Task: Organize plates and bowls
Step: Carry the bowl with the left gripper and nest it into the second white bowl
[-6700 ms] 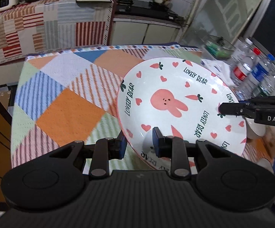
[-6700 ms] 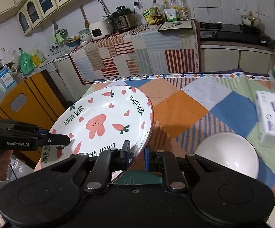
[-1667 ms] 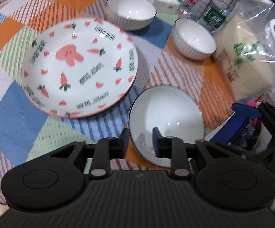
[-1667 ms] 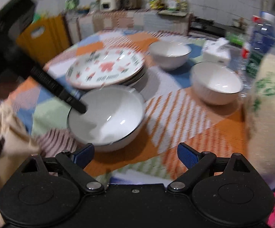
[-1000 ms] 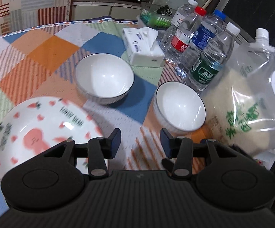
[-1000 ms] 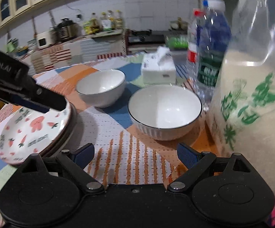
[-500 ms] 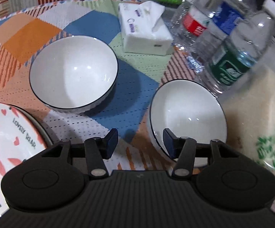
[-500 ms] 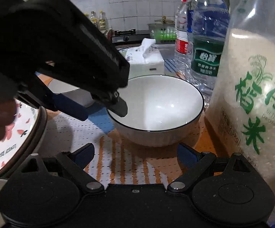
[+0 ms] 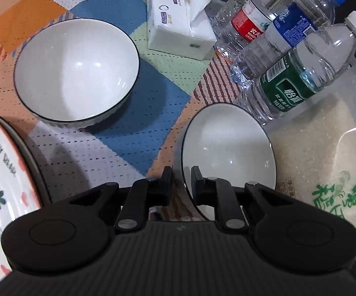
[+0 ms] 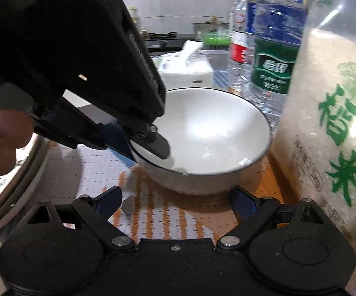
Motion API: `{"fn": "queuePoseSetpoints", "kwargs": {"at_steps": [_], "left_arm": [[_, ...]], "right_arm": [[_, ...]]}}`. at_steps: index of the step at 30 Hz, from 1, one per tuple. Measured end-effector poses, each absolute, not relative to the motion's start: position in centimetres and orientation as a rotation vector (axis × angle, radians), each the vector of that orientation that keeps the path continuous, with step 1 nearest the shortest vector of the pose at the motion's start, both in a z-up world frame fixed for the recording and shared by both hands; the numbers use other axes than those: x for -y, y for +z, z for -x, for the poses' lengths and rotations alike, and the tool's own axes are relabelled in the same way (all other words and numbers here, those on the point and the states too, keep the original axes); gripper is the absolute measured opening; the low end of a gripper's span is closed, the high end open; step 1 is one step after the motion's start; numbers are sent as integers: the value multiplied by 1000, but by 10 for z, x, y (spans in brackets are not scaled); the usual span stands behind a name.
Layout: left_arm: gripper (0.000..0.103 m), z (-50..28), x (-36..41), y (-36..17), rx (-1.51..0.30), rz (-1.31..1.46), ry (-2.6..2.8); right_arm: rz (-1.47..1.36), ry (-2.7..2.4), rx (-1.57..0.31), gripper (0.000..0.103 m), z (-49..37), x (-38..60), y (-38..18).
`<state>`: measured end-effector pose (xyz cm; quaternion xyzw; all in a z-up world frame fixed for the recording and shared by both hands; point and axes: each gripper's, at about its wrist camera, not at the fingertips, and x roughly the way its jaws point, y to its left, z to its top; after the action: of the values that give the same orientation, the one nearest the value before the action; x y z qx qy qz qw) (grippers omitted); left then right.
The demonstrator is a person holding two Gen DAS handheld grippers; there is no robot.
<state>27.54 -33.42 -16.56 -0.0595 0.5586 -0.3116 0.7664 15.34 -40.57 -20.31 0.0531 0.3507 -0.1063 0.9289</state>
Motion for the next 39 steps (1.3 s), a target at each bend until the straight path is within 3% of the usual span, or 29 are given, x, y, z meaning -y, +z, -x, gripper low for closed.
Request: {"fn": "queuePoseSetpoints", "kwargs": {"at_steps": [9, 14, 18, 26, 39], "left_arm": [[14, -268, 316, -146, -1226, 66, -687], [14, -257, 292, -124, -1218, 75, -702], [14, -240, 262, -101, -1174, 92, -693], [15, -210, 208, -62, -1144, 91, -697], [15, -181, 161, -79, -1260, 85, -653]], "right_arm": [[-87, -215, -698, 96, -149, 402, -193], [-45, -181, -661, 97, -137, 389, -171], [-166, -62, -635, 98, -123, 389, -149], [-62, 84, -561, 98, -91, 352, -115], [-37, 280, -626, 98, -48, 326, -108]]}}
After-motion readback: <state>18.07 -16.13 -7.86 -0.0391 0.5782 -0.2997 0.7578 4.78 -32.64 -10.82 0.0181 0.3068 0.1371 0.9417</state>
